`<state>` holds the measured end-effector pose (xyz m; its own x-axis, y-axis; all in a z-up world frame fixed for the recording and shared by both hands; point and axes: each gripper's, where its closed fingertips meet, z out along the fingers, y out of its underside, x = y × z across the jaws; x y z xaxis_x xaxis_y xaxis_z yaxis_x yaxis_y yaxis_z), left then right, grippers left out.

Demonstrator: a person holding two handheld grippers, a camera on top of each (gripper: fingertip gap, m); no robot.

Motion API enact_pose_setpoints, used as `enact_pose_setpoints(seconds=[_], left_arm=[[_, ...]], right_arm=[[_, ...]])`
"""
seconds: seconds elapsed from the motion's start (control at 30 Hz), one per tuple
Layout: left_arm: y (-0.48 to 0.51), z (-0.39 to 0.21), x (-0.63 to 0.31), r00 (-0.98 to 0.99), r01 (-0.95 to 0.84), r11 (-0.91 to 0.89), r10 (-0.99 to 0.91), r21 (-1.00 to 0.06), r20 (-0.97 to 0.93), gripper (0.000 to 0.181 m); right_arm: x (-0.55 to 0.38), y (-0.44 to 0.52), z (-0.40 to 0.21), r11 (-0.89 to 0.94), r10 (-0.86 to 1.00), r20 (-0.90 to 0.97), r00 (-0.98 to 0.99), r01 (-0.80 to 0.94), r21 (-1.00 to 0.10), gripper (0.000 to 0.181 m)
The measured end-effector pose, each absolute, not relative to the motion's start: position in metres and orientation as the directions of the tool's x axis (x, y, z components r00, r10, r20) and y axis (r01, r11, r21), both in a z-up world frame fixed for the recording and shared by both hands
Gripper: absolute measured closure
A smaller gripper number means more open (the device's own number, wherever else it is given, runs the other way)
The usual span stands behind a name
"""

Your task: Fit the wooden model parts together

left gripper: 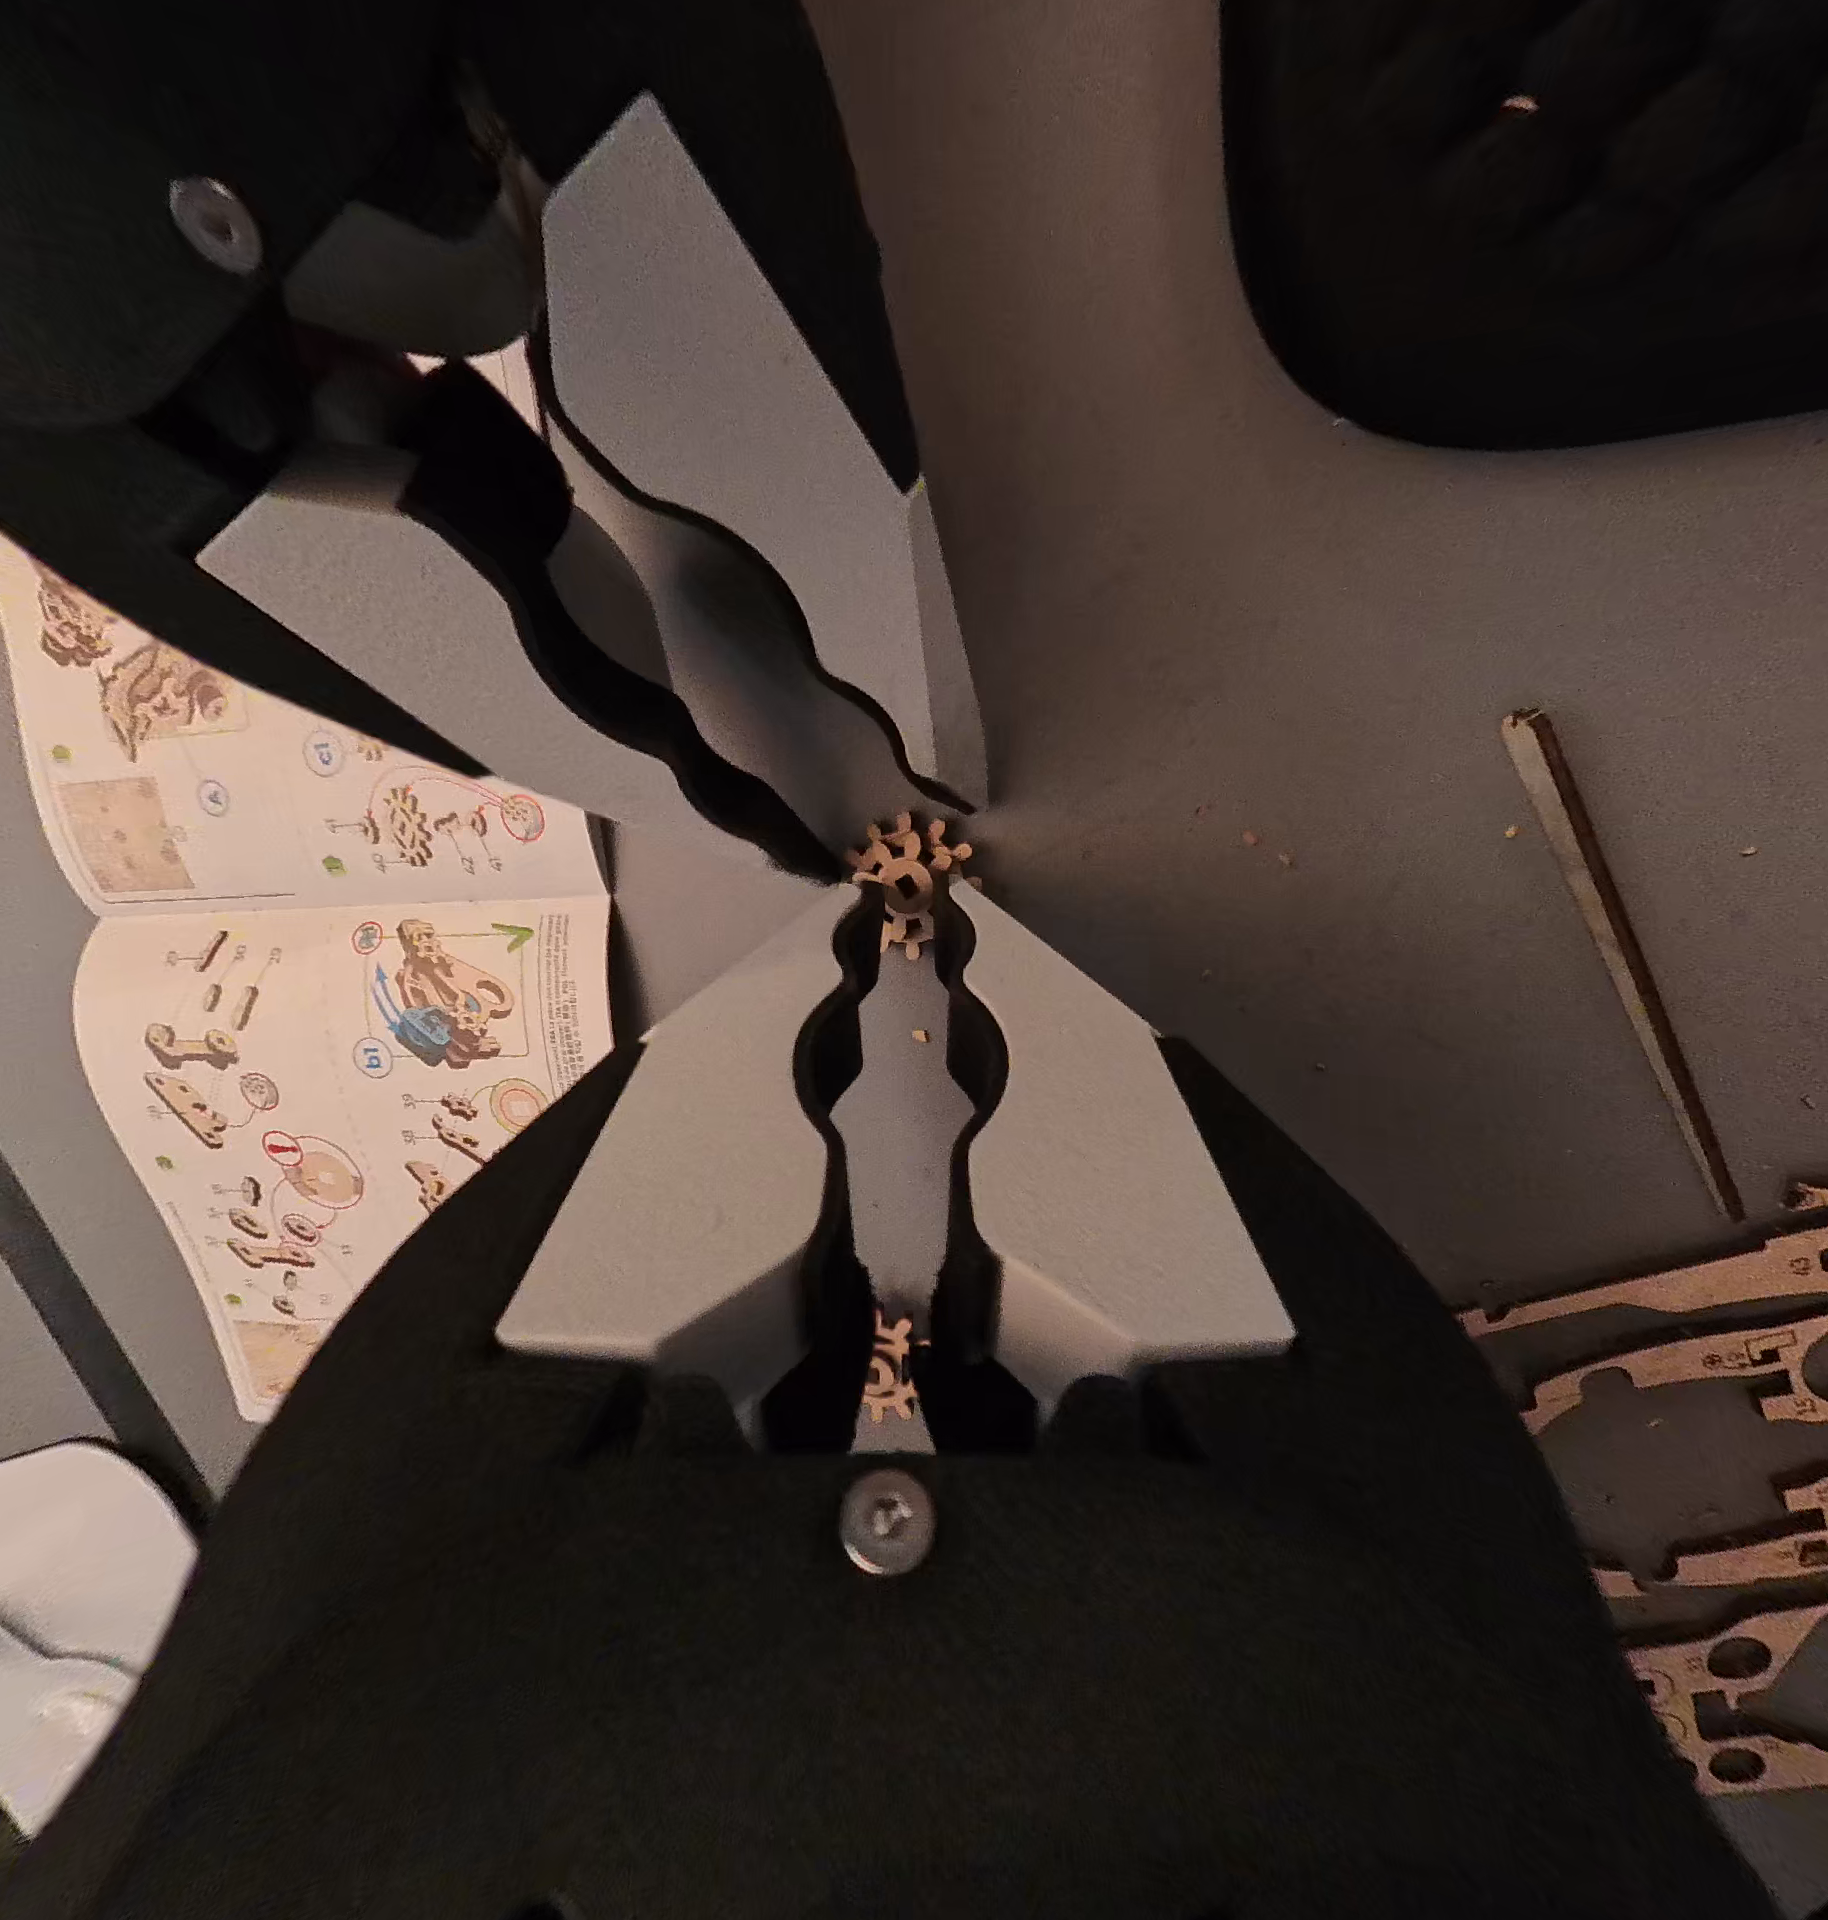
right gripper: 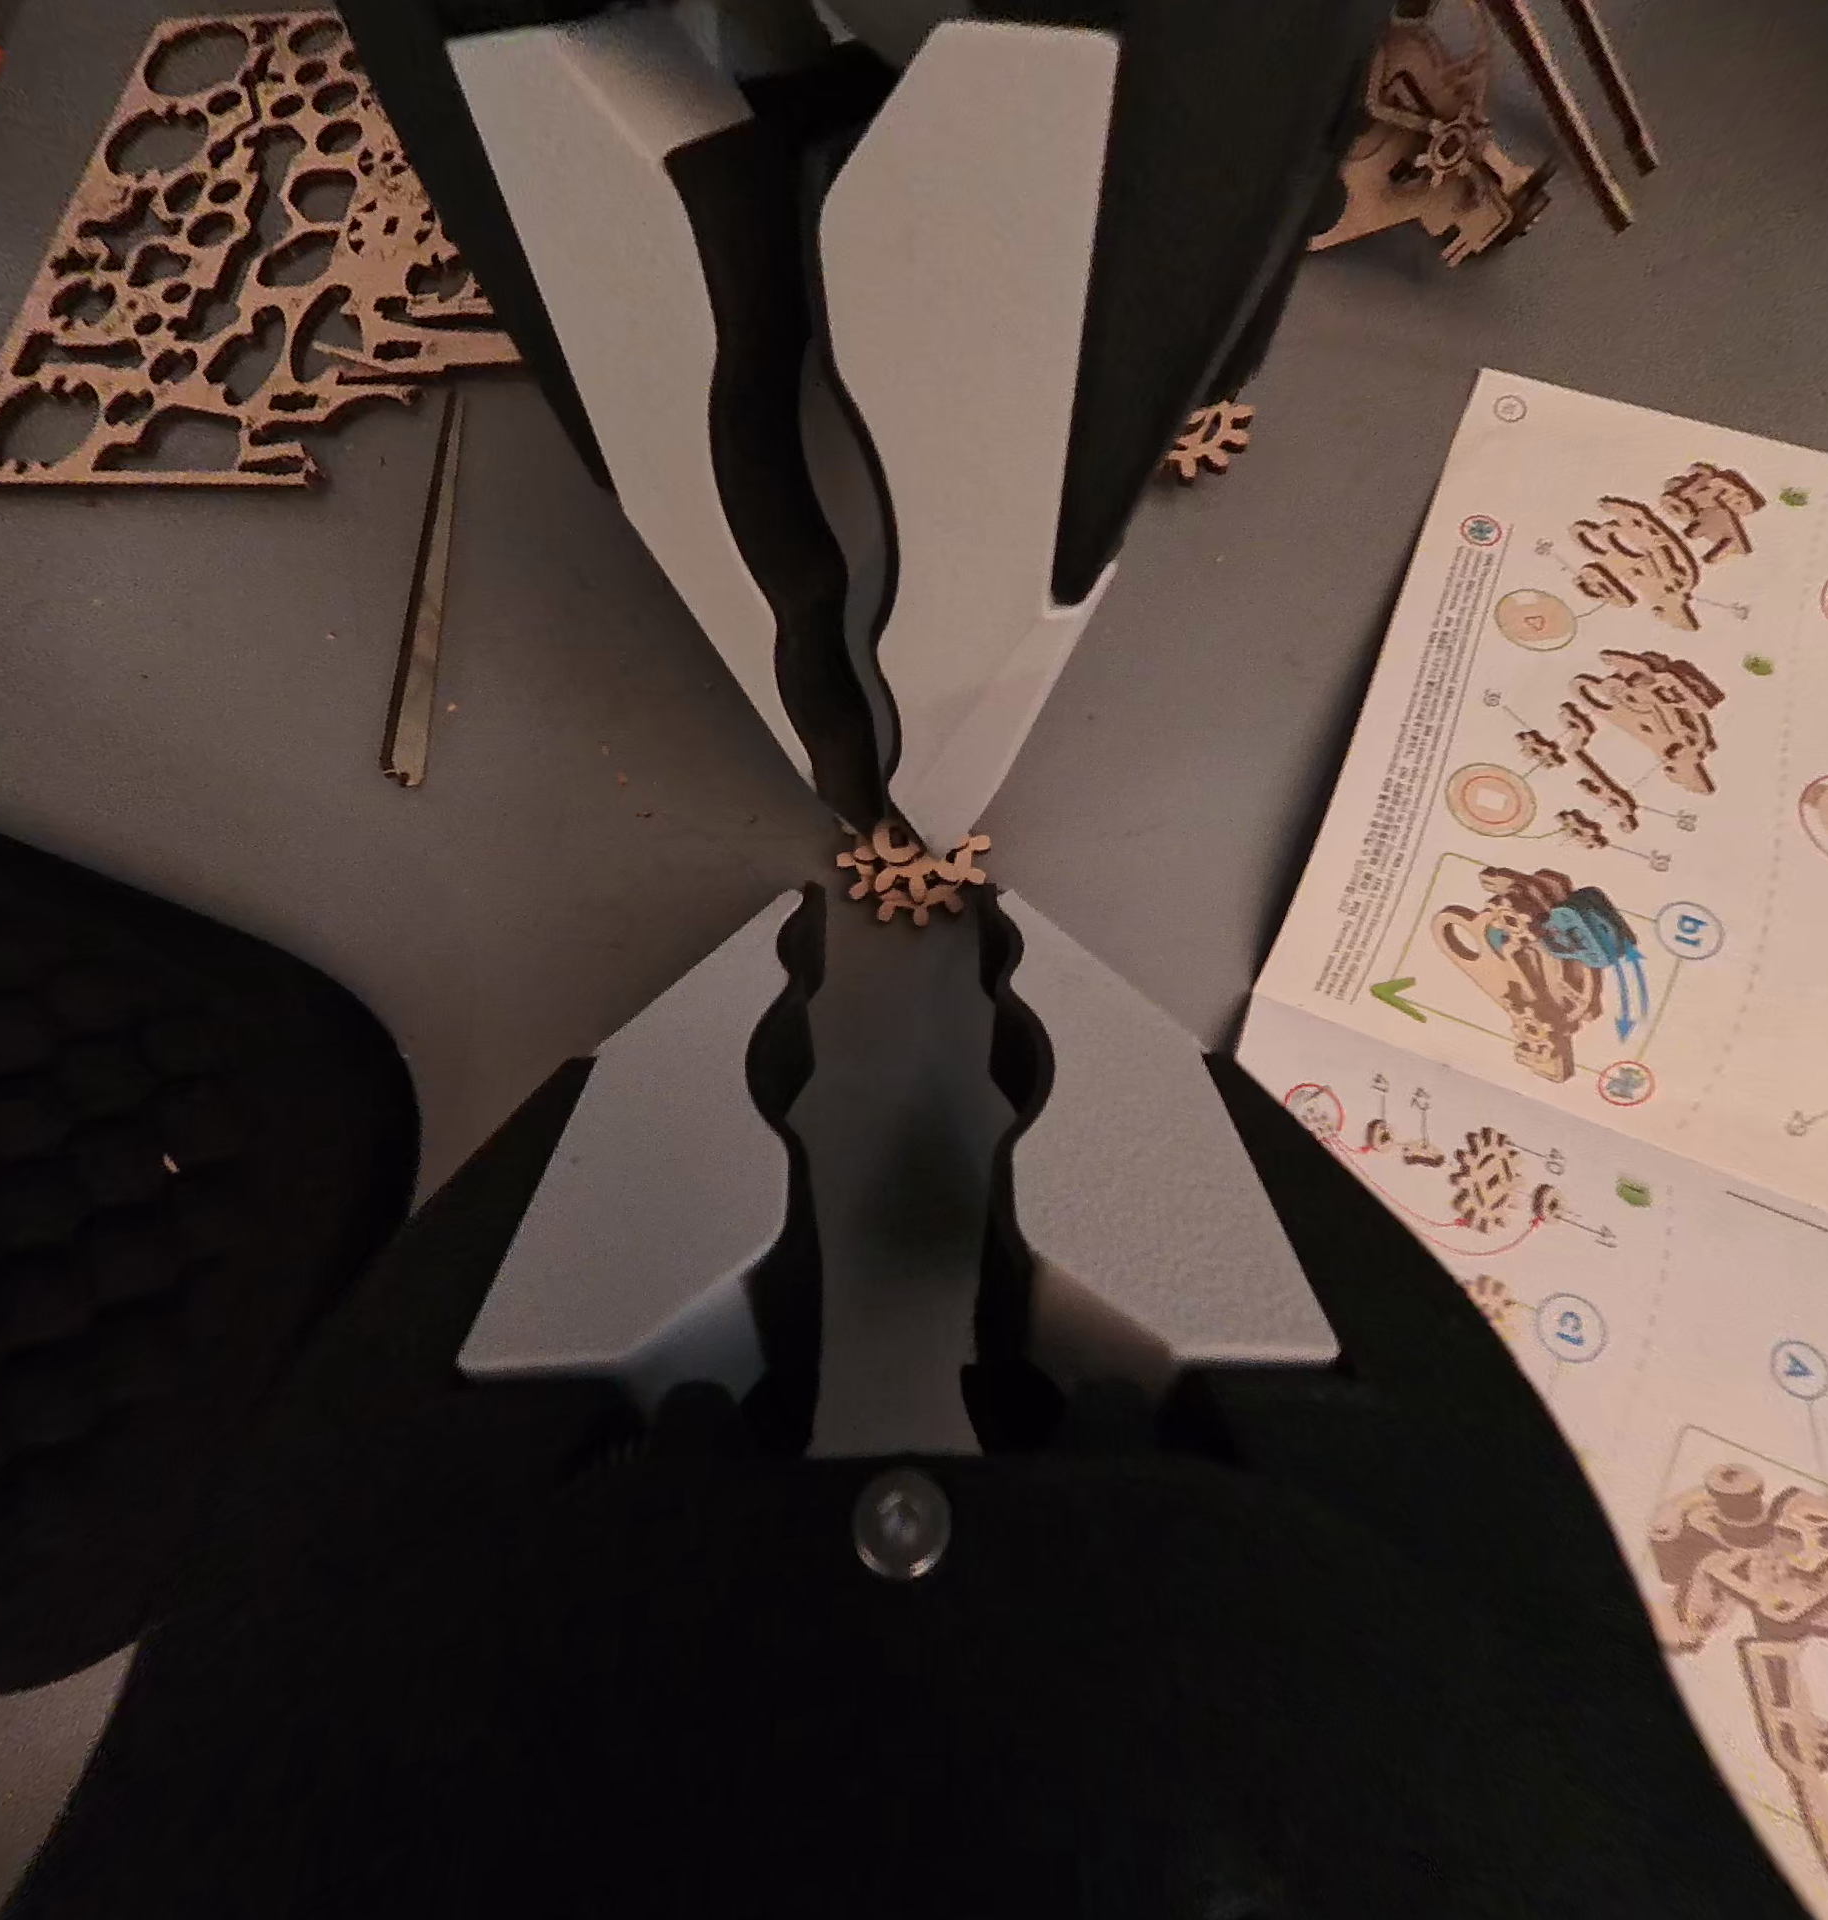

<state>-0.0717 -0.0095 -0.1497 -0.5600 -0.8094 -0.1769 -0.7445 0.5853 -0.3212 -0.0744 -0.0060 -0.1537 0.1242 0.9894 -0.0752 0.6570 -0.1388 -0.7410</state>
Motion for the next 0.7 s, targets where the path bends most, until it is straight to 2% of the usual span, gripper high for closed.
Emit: enact_pose_setpoints(seconds=[0.1, 0.3, 0.47, 0.7], left_arm=[[-0.009, -0.15, -0.072, -0.556, -0.746, 0.57, -0.818, -0.343, -0.149, 0.173], [-0.007, -0.15, -0.072, -0.555, -0.743, 0.563, -0.821, -0.363, -0.137, 0.173], [-0.007, -0.149, -0.071, -0.55, -0.743, 0.553, -0.826, -0.377, -0.126, 0.173], [-0.005, -0.149, -0.072, -0.542, -0.748, 0.54, -0.832, -0.385, -0.115, 0.174]], right_arm=[[-0.07, 0.001, -0.15, -0.244, 0.968, -0.149, 0.202, 0.622, -0.744, 0.154], [-0.066, 0.016, -0.137, -0.534, 0.844, -0.438, 0.31, 0.398, -0.746, 0.152], [-0.073, 0.013, -0.141, -0.512, 0.858, -0.425, 0.289, 0.413, -0.753, 0.145], [-0.076, 0.019, -0.142, -0.41, 0.902, -0.282, 0.327, 0.444, -0.797, 0.146]])
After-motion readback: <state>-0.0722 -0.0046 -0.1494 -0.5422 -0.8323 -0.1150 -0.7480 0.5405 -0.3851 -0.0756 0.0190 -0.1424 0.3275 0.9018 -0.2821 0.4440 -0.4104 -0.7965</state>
